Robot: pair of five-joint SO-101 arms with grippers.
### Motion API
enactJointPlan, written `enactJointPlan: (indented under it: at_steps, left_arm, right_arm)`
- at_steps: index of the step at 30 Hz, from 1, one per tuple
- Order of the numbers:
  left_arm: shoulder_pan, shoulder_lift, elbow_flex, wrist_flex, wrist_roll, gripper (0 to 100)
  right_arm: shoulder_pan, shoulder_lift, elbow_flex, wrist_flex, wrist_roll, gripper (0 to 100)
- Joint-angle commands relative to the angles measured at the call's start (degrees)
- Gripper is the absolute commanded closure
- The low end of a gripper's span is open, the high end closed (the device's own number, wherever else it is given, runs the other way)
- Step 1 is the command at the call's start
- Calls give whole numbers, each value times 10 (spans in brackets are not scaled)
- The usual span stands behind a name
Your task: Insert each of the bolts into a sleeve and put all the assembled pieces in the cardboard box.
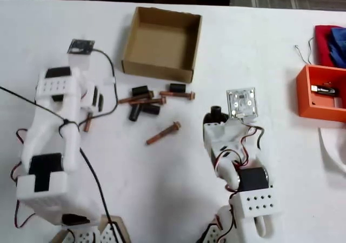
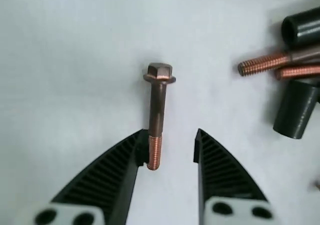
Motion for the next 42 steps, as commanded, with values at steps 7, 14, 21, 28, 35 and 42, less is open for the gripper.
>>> enactJointPlan:
  at_steps: [7,14,21,28,35,42]
  left_arm:
    - [3,56,-63,-2,-28,828]
    - [-26,95,-105,-17,-39,828]
    - [-19,156,-172,22,-74,828]
    - [-20,199,-223,36,-70,828]
    - [-18,227,-225,39,-70,828]
    - [-8,243,-225,37,-74,828]
  right_arm:
    - [2,-15,-4,1,-5,977]
    - [2,-14,-4,1,-5,977]
    - [2,-14,-4,1,-5,977]
    - [2,-15,-4,1,-5,977]
    - [2,-15,-4,1,-5,977]
    - [2,-15,-4,1,-5,977]
